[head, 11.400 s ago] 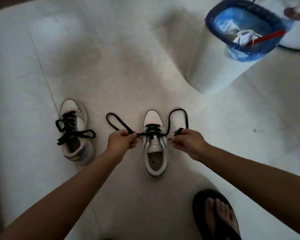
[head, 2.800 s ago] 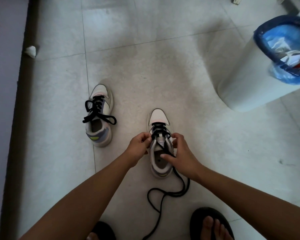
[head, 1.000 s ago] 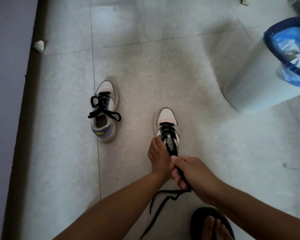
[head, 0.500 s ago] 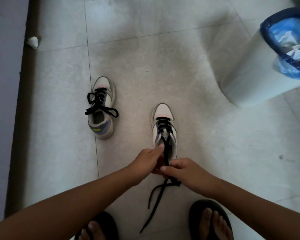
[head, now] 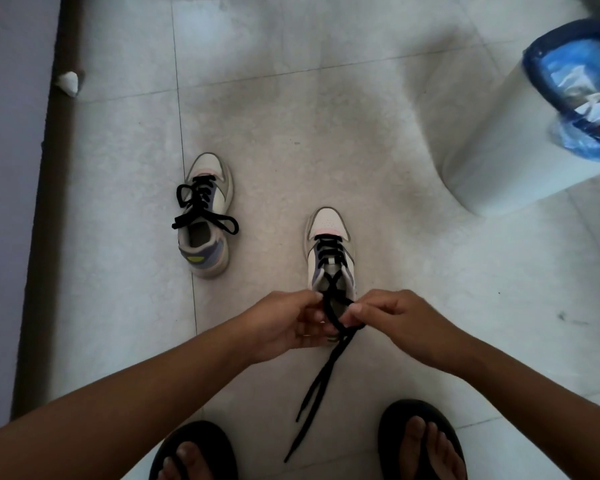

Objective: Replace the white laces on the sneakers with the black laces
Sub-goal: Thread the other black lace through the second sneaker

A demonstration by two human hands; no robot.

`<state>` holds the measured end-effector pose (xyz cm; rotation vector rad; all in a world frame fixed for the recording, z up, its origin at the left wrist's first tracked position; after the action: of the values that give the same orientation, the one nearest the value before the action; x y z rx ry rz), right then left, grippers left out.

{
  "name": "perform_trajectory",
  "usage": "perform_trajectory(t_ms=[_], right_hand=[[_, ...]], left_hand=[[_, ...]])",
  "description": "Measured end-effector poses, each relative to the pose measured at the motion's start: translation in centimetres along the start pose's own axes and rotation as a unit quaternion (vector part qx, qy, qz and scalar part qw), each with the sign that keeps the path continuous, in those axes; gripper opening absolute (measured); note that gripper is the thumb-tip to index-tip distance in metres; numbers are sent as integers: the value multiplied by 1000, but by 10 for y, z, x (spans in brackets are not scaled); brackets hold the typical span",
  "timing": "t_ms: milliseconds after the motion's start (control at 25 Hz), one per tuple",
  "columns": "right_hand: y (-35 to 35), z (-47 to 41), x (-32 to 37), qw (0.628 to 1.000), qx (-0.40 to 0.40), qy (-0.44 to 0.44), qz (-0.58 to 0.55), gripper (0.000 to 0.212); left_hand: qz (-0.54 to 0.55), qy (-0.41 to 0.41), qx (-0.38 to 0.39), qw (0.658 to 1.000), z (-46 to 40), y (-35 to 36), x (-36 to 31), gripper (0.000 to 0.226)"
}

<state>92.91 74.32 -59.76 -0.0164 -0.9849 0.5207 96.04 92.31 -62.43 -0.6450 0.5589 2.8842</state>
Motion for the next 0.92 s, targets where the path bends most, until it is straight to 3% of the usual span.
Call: perform_trajectory(t_ms=[120, 240, 360, 520, 680, 800, 920], right_hand=[[-24, -2, 6, 997, -51, -10, -63, 19], [-37, -6, 5, 996, -56, -18, -63, 18], [-28, -10, 4, 997, 11, -19, -76, 20], [-6, -9, 1, 991, 118, -7, -68, 22], [-30, -10, -1, 994, 34, 25, -105, 17], [-86, -17, -9, 998, -38, 56, 9, 13], [-130, -23, -19, 982, 19, 164, 90, 20]], left_hand=[[16, 12, 18, 1000, 1, -12, -10, 18], [-24, 16, -40, 999, -4, -18, -15, 23], [-46, 3, -82, 996, -18, -4, -6, 33], [-74, 11, -52, 996, -32, 14, -2, 44], [-64, 15, 2, 998, -20, 0, -6, 35], [-51, 79, 8, 996, 0, -33, -28, 50], [-4, 132, -59, 989, 16, -66, -61, 51]])
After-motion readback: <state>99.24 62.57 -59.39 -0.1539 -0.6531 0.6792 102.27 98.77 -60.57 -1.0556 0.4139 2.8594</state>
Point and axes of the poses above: each hand's wrist, its own z-axis away from the middle knuckle, its own y-axis out of the palm, x = y × z, the point moved 1 cm from there along -z, towards the middle knuckle, and after that the axes turned 2 degrees about y, right-handed, at the moved point
